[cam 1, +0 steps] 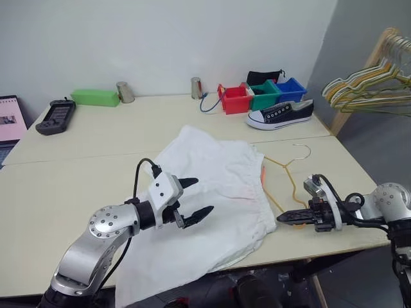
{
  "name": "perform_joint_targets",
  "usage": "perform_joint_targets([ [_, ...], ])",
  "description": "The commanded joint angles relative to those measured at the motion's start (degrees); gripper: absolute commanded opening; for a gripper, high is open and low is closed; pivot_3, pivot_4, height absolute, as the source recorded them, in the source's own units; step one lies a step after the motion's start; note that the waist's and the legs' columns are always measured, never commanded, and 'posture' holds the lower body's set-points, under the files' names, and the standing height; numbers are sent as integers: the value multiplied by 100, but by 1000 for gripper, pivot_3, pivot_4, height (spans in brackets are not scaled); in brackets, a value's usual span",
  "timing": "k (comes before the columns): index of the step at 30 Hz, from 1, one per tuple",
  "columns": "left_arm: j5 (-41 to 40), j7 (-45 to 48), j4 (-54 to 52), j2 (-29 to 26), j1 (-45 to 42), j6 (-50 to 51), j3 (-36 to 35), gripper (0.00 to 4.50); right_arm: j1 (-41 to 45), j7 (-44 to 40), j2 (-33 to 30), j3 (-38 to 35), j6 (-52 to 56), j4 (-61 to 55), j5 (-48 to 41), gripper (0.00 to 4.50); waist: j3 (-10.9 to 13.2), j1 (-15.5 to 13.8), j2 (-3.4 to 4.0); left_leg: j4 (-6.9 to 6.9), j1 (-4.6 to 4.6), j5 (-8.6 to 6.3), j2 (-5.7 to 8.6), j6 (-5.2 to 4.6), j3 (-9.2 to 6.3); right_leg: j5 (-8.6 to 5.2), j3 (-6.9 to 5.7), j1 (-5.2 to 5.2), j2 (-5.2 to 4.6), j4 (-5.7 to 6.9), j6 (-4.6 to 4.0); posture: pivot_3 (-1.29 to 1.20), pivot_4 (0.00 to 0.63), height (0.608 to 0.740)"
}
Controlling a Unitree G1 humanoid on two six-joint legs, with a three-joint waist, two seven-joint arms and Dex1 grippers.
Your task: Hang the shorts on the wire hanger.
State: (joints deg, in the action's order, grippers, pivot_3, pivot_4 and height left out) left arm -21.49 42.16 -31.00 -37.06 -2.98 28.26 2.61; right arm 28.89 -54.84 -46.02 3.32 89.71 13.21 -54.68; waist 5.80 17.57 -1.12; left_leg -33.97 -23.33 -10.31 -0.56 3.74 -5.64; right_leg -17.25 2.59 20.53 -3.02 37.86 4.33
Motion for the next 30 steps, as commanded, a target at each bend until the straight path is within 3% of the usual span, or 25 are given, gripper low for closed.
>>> perform_joint_targets([
  [1, 30, -17, -52, 26, -77, -117, -33, 4459, 147, -328, -113, 439, -1069, -287, 655, 0, 0, -39, 0, -1, -3, 0, 0, 1, 0, 0, -1, 1, 0, -1, 1, -265, 32, 740],
  [7, -48, 364, 243, -300, -551, -122, -247, 4459, 745, -682, -62, 1001, -3098, 7, 2047, 0, 3, -34, 4, -9, -1, 0, 2, 3, -3, 4, -2, 0, -1, 2, 10, -258, 27, 740],
  [14, 126, 846, 1403, -721, -1719, -574, -451, 4459, 953, -637, -56, 1037, -3880, -130, 2774, 0, -4, -25, 8, -10, 15, 3, 2, 1, -8, 9, -5, -13, 0, 13, 15, -252, 16, 740],
  [17, 335, 1123, 2043, -840, -2391, -954, -351, 4459, 965, -742, -260, 1216, -4752, -90, 3408, 0, -4, -34, 10, -9, 7, 3, 3, 2, -4, 8, -3, -9, -1, 11, 14, -257, 12, 740],
  [19, 451, 1289, 2431, -857, -2866, -1164, -285, 4459, 1068, -549, -288, 1280, -5443, 74, 3913, 0, -4, -42, 10, -9, 1, 3, 4, 2, -3, 8, -3, -4, -3, 12, 14, -257, 12, 740],
  [23, 916, 1648, 3722, -791, -3960, -1973, -11, 4459, 1446, 637, -19, 1512, -7114, 822, 5313, 0, -8, -13, 13, -12, -11, 5, 8, 4, -3, 9, -4, 10, -6, 14, 15, -258, 2, 740],
  [30, 1707, 2008, 5955, -443, -5461, -3586, 473, 4459, 1599, 1360, 525, 1550, -8184, 837, 6235, 0, -14, 43, 23, -11, 18, 9, 7, 8, -5, 10, -3, -9, -6, 34, 15, -260, 0, 740],
])
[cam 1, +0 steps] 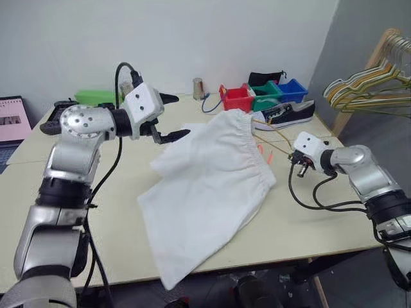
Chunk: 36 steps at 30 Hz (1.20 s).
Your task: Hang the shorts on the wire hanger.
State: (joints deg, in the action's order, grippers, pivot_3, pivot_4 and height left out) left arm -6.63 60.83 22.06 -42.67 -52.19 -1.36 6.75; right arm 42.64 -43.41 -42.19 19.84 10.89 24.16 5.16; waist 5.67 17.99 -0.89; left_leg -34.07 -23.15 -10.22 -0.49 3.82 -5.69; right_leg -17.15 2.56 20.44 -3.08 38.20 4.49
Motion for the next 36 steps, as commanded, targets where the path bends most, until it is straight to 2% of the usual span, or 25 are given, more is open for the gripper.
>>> perform_joint_targets([
  [1, 312, 190, 933, 201, -750, -817, 127, 4459, 218, 271, 215, -96, -325, -404, 353, 0, 0, 3, 0, -1, 1, 0, 0, 0, 0, 0, 0, -1, 0, 0, 0, -260, 0, 740],
  [6, 651, 480, 1899, 464, -1348, -1491, 360, 4459, 90, 285, 487, -105, -37, -1127, 635, 0, 0, 14, 0, -3, 0, 1, 2, 2, -1, 1, 1, -2, -3, 6, 1, -274, 0, 740],
  [13, 940, 949, 2396, 622, -1451, -1894, 601, 4459, 43, 122, 739, -105, 625, -2117, 825, 0, 0, 80, -1, -6, 12, 2, 5, 3, -5, -1, 1, 10, -7, 66, 2, -293, 0, 740],
  [16, 1138, 880, 2615, 619, -1508, -2101, 665, 4459, 33, 42, 773, -85, 791, -2397, 876, 0, 0, 116, -1, -21, 13, 3, 6, 3, -10, -1, 0, 7, -6, 75, 3, -296, 3, 740],
  [23, 1822, 370, 3112, 567, -1643, -2627, 871, 4459, 58, -2, 691, 57, 556, -2793, 1277, 0, 0, 204, -1, -39, 16, 5, 6, -2, -14, -1, 0, 1, -5, 79, 3, -297, 3, 740],
  [32, 2181, 51, 3375, 693, -1738, -2877, 956, 4459, 238, 73, 710, 228, 6, -2997, 1908, 0, 0, 283, -1, -43, 16, 5, 7, -2, -16, -2, -1, -2, -6, 80, 4, -299, 3, 740],
  [36, 2270, 3, 3423, 728, -1735, -2950, 979, 3767, 217, 86, 807, 223, -64, -2995, 2040, 0, 0, 283, -1, -43, 16, 6, 7, -2, -17, -2, -2, -2, -6, 81, 4, -301, 2, 740],
])
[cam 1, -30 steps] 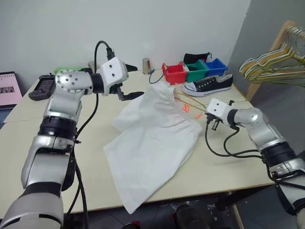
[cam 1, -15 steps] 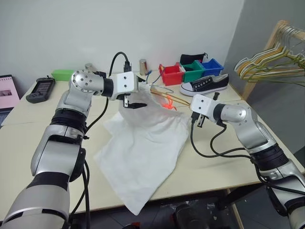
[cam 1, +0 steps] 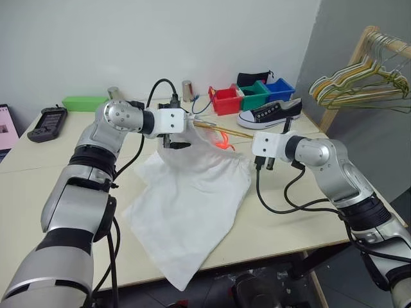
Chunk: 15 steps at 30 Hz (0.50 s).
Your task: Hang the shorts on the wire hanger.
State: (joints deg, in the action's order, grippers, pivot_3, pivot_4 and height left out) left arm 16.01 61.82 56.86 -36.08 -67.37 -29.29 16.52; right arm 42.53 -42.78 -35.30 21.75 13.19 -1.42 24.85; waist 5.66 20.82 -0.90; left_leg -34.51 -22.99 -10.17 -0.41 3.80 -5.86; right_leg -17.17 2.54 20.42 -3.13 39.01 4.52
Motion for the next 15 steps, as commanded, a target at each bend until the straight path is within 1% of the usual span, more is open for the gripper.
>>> perform_joint_targets([
  [1, 11, -84, -52, 73, -218, -168, -2, 3595, 222, 30, 132, 24, -308, -419, 106, 0, 0, -1, 0, 0, 0, 0, 0, 0, 0, 0, 0, 0, 0, 0, 0, -301, 2, 740],
  [5, -9, -62, -41, 100, -262, -162, -31, 2743, 217, 72, 110, 25, -411, -294, 269, 0, 0, -1, 0, -1, 0, 0, 0, 0, -1, 0, -1, -1, 0, 1, 0, -302, 1, 740],
  [8, 5, -94, -3, 120, -309, -164, -27, 2293, 212, 120, 84, 33, -529, -228, 394, 0, -1, -3, -1, -2, 0, 0, 0, 0, -2, 0, -2, -2, 0, 1, 0, -302, 1, 740],
  [15, 56, -142, 63, 145, -327, -222, -33, 908, 258, 116, 178, -52, -573, -212, 455, 0, -1, 14, -2, -7, 0, 0, 0, 0, -4, 0, -3, -4, 0, 3, 0, -308, 0, 740],
])
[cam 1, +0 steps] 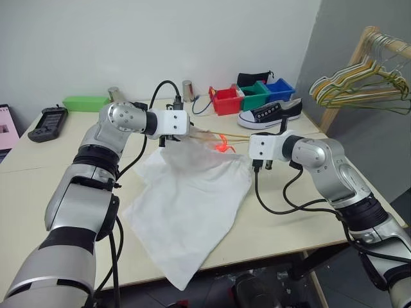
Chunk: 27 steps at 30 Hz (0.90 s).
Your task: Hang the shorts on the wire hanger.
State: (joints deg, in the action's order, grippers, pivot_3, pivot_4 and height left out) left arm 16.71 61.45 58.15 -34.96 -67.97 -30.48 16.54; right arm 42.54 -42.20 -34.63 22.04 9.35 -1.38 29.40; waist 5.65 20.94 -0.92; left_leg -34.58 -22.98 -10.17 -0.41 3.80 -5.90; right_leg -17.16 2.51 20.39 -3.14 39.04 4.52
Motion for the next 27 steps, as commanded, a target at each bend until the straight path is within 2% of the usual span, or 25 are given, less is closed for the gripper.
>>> perform_joint_targets([
  [1, 19, -152, -57, 28, -277, -122, -27, 592, 260, 51, 117, -94, -186, -211, 3, 0, 0, 2, 0, -1, 0, 0, 0, 0, 0, 0, 0, 0, 0, 1, 0, -308, 0, 740],
  [4, 70, -239, -28, 28, -301, -152, -26, 15, 252, 5, 138, -124, -146, -216, -13, 0, 0, 2, 0, -4, 0, 0, 0, 0, -1, 0, -1, -1, 0, 2, 0, -307, 0, 740],
  [15, 118, -290, -62, 23, -217, -191, -33, 4, 121, -401, 270, -250, 218, -445, -300, 0, 0, 3, 0, -14, 1, 0, 1, 0, -7, 0, -5, -10, 0, 3, 0, -316, 0, 740],
  [22, 135, -350, -123, 10, -130, -209, -50, 0, 18, -1105, 18, -445, 607, -801, -807, 1392, 0, 12, -1, -18, 0, 0, 2, 0, -12, 1, -8, -12, 0, 4, 1, -320, 0, 740],
  [27, 77, -313, -251, -30, 28, -209, -83, 0, 61, -1561, -341, -640, 936, -999, -1161, 2711, -1, 32, -1, -21, 1, 0, 3, 0, -13, 1, -9, -15, -1, 4, 1, -326, 0, 740],
])
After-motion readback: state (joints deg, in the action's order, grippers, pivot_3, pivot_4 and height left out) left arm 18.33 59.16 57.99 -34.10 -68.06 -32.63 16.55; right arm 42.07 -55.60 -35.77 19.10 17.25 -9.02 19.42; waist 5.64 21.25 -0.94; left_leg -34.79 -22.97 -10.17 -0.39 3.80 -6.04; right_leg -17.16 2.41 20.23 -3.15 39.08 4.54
